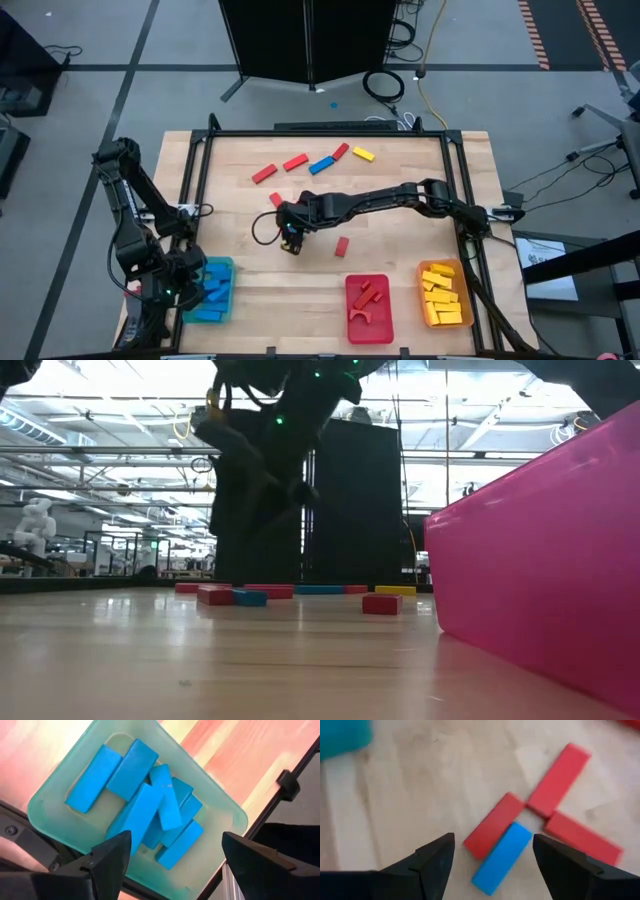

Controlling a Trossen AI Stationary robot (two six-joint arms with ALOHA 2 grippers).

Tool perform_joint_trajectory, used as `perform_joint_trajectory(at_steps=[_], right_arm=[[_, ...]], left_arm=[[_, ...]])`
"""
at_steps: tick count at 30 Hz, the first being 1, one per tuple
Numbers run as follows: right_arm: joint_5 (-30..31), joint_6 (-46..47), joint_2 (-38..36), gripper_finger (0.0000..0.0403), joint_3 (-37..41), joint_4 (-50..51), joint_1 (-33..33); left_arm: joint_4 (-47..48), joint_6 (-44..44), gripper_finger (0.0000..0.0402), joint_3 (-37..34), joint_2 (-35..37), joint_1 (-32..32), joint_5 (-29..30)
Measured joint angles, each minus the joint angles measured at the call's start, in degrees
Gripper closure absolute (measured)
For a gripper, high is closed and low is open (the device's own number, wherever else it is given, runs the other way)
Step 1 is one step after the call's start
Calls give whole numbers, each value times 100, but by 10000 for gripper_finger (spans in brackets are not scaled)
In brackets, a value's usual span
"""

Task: Sort blocks
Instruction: Put the blue block into the blue bin

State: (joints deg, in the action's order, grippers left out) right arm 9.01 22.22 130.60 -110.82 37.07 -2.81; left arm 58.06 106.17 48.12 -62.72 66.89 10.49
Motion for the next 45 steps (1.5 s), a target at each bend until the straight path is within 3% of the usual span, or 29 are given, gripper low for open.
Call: perform_joint_trajectory(at_steps=[4, 31, 40, 42, 45], right_arm=[[368, -14, 21, 138, 102, 142, 15], [-1, 751, 10, 146, 1422, -734, 13], [-37, 477, -15, 196, 1674, -766, 90], [-67, 514, -11, 231, 1676, -765, 109], [-150, 564, -11, 315, 1675, -703, 135]], left_arm=[[-2, -2, 84, 0, 0, 0, 29], [7, 2, 84, 0, 0, -7, 202], [-8, 7, 84, 0, 0, -7, 240], [-10, 7, 84, 0, 0, -15, 282], [-13, 11, 84, 0, 0, -17, 482]])
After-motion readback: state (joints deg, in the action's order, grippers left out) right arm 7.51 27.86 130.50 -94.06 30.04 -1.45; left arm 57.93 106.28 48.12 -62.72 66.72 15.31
